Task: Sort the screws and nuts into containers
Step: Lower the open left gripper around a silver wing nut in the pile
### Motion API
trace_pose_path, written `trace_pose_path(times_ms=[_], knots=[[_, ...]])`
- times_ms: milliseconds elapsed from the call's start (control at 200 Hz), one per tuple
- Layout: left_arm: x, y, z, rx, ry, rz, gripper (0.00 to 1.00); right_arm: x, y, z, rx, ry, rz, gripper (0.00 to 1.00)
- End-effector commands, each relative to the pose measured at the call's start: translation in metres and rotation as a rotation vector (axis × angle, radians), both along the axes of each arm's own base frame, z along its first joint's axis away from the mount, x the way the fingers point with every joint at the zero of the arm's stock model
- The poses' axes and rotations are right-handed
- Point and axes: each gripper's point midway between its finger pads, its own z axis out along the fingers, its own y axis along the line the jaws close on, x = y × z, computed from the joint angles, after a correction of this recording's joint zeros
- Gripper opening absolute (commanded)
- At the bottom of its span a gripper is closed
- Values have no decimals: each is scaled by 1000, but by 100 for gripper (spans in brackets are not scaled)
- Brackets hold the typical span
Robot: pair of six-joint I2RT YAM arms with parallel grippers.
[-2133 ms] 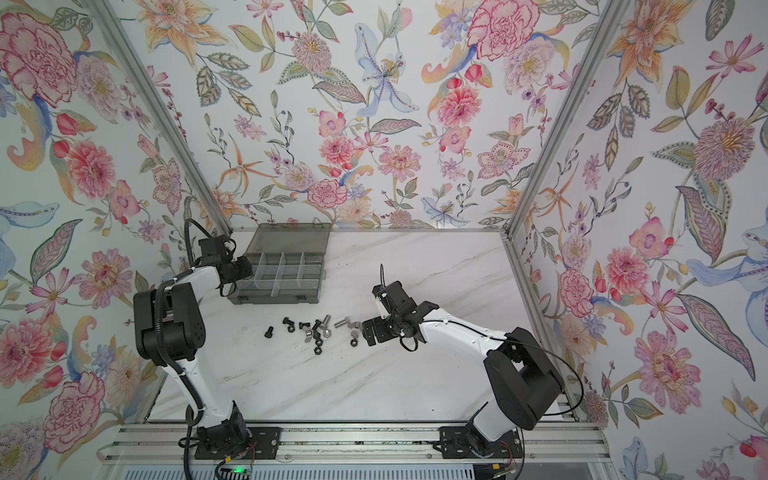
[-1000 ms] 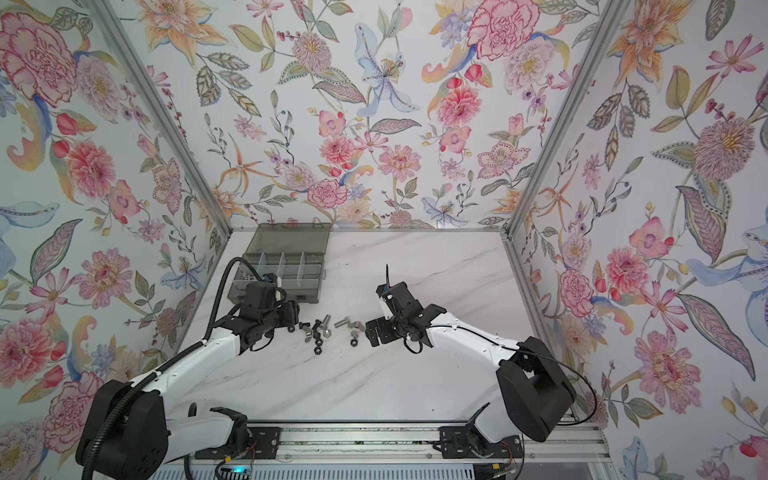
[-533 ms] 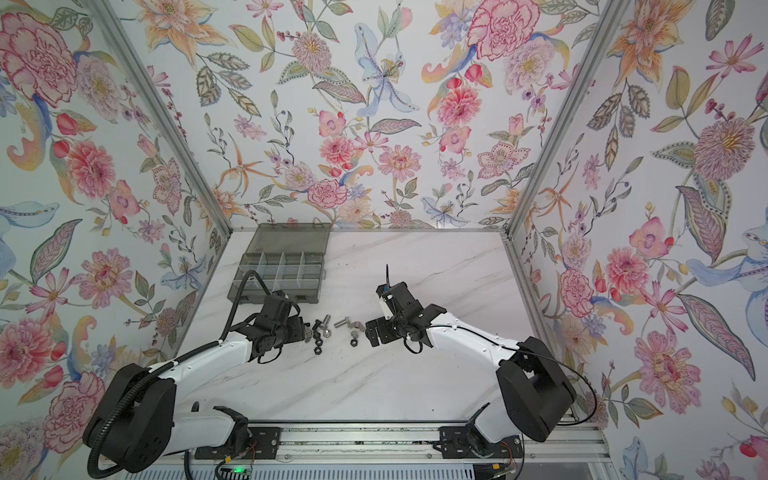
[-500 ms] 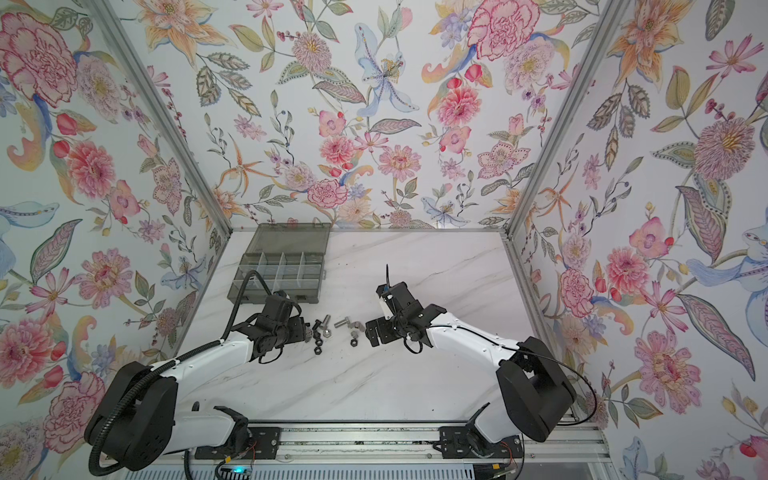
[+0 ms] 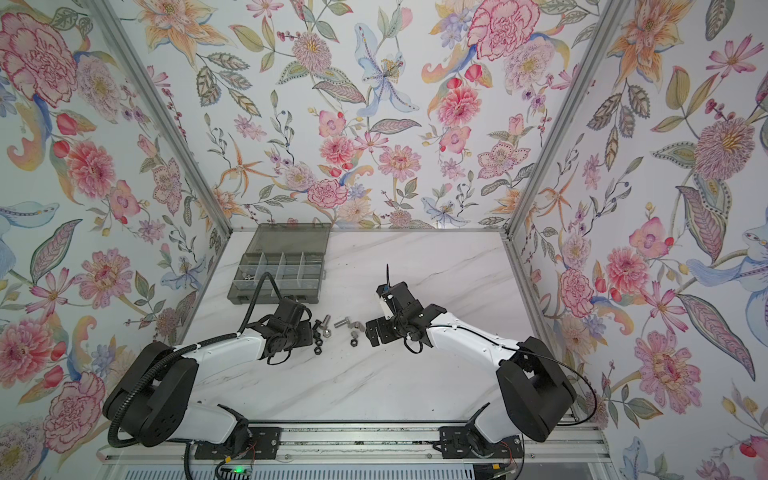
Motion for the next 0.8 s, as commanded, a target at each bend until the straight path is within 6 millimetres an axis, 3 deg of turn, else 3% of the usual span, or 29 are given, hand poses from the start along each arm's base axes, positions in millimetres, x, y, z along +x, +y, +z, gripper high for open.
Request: trace_pose_path(times_ms=[0, 225, 791], knots=[[1, -3, -3, -4, 7, 4, 57, -2, -6, -7, -26, 15, -2, 99], [6, -10, 12, -53, -46, 16, 57, -3, -5, -8, -25, 20, 0, 99], [12, -10, 4, -38, -31, 35, 59, -6, -8, -13, -35, 27, 0, 99]])
